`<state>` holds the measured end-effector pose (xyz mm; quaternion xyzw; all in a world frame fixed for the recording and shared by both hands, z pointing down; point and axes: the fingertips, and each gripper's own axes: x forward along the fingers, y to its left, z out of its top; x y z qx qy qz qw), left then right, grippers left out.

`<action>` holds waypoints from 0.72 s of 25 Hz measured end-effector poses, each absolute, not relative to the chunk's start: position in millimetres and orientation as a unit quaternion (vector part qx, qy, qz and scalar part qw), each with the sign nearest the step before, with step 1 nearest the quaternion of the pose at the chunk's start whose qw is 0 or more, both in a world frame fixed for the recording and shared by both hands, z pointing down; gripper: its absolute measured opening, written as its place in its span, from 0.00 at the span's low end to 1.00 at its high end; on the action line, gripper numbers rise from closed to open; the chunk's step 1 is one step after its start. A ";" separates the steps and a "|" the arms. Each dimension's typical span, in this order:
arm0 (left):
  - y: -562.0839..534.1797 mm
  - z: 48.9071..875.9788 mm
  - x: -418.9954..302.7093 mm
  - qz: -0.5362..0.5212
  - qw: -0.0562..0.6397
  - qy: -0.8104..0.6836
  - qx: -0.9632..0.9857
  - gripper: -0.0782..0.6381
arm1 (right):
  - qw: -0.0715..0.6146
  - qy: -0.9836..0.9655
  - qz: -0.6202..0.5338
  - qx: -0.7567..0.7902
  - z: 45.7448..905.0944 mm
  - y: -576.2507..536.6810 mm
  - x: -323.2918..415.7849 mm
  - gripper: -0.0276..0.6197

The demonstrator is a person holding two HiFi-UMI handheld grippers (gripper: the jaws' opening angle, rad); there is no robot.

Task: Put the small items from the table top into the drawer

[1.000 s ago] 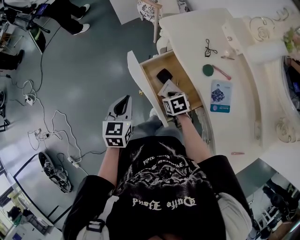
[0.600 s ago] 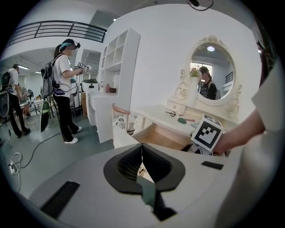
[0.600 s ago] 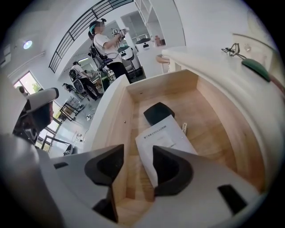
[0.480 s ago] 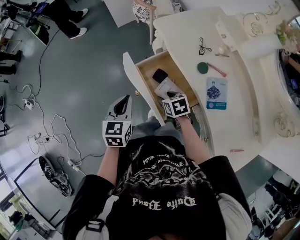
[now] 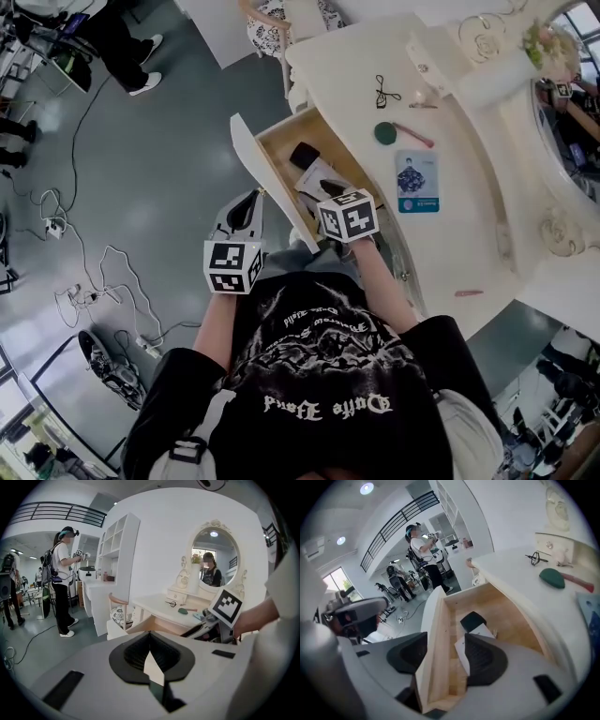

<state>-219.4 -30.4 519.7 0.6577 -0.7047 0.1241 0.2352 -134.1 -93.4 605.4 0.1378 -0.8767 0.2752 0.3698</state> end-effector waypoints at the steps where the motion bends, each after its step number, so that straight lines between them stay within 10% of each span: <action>1: -32.3 518.8 -217.3 0.123 0.234 -0.703 0.661 0.13 | 0.359 -0.879 0.282 0.135 598.3 -93.4 -135.1 0.42; 18: -71.2 492.7 -171.6 0.103 0.202 -0.658 0.718 0.13 | 0.249 -0.912 0.234 0.225 508.4 -123.5 -96.8 0.42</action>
